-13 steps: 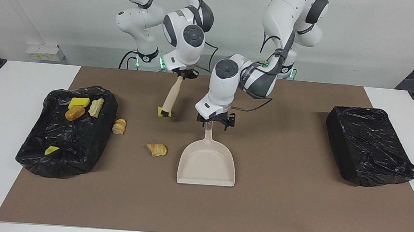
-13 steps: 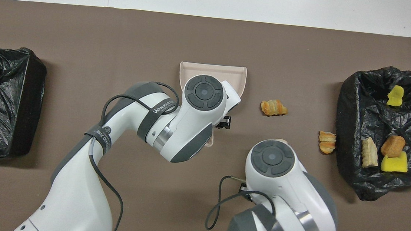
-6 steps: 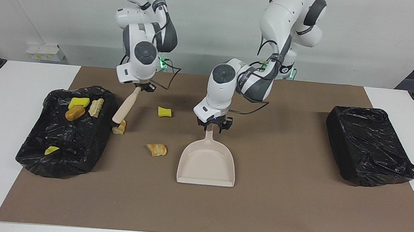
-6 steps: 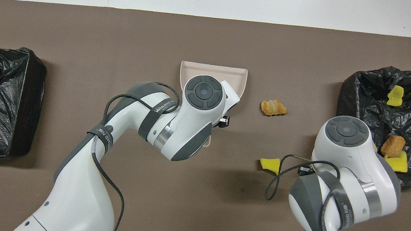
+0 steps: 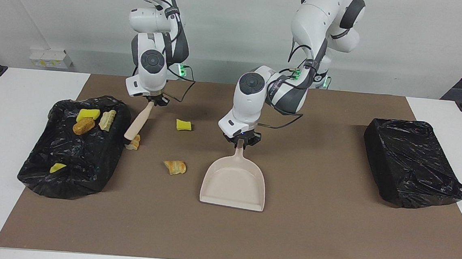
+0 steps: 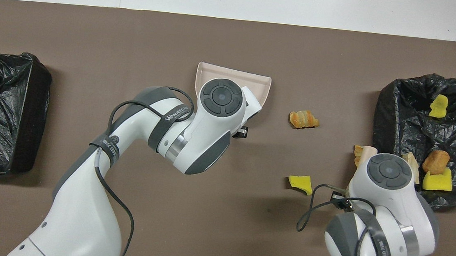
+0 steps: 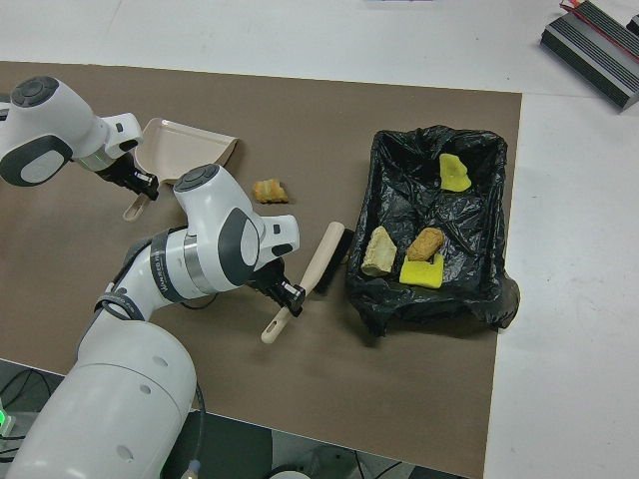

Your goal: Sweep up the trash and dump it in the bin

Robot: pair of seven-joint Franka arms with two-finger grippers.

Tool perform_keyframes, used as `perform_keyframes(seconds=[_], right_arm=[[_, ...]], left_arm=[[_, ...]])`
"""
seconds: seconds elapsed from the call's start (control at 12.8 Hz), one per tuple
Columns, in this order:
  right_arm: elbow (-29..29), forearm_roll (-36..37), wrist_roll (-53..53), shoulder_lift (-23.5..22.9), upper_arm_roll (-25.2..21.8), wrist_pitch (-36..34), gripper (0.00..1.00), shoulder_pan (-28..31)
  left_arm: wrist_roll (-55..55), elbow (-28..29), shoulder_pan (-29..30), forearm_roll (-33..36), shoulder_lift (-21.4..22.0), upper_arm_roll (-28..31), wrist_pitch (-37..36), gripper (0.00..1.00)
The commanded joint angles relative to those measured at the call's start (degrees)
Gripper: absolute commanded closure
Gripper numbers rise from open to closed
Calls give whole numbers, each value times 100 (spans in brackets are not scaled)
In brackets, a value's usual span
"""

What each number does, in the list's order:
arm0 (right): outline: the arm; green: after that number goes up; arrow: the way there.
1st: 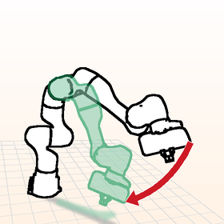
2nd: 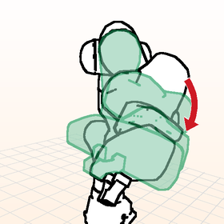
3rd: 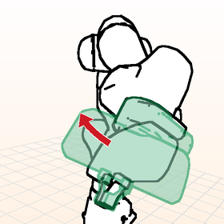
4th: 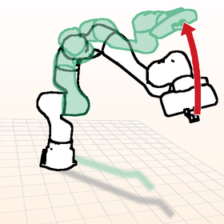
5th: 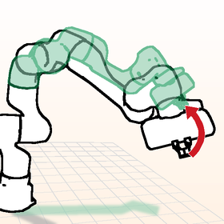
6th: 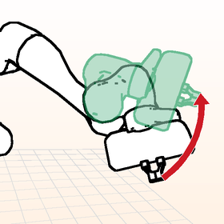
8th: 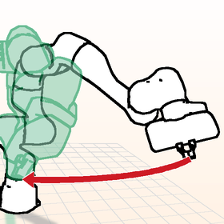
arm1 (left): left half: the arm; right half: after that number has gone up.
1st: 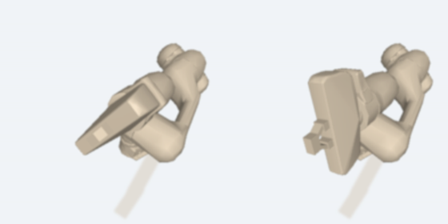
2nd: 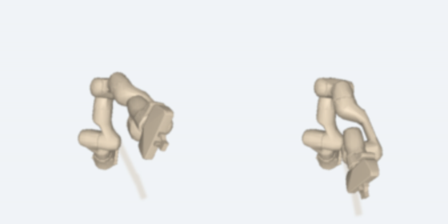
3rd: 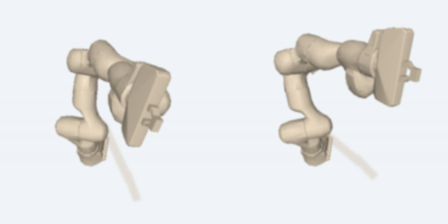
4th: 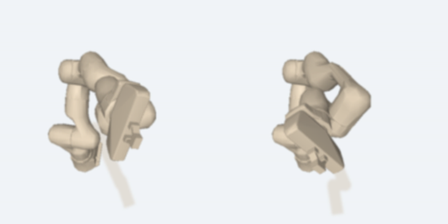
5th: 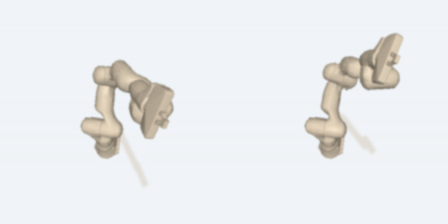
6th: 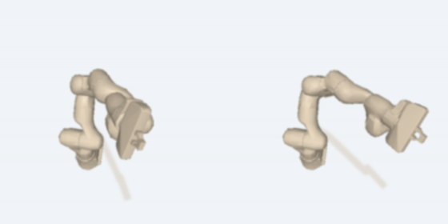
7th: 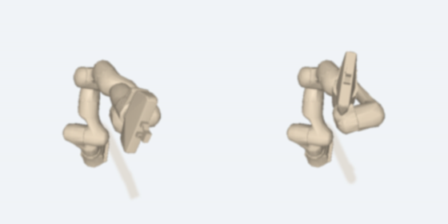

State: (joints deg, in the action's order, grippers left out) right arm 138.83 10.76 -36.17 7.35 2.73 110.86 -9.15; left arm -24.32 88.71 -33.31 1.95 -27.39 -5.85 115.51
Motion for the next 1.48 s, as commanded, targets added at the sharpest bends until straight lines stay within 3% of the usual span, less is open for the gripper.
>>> perform_keyframes(seconds=[0.0, 0.31, 0.47, 0.62, 0.86, 1.01, 1.4], right_arm=[[31, -65, 347, 4, 35, 268, 100, -234], [-723, -478, 479, -295, 52, -1, 100, -790], [-1303, -505, 637, -295, 44, -685, 100, -720], [-1464, -427, 1031, -287, 9, -926, 100, -580], [-1306, -435, 1734, -295, 0, -445, 100, -132], [-1306, -435, 2375, -496, 9, -110, 100, 176], [-1499, -504, 3220, -1208, 17, 761, 100, 274]], left_arm=[[1668, 111, 358, 130, 610, 75, -588, 100], [4534, 356, 1018, 165, 1321, 84, -1328, 100], [5872, 838, 1317, 349, 1709, 76, -1373, 100], [6998, 1523, 1318, 594, 2077, 84, -1251, 100], [7108, 2526, 1187, 850, 2527, 67, -715, 100], [6977, 2677, 993, 850, 2502, 58, -487, 100], [6678, 3047, 852, 842, 2510, 49, -134, 100]])
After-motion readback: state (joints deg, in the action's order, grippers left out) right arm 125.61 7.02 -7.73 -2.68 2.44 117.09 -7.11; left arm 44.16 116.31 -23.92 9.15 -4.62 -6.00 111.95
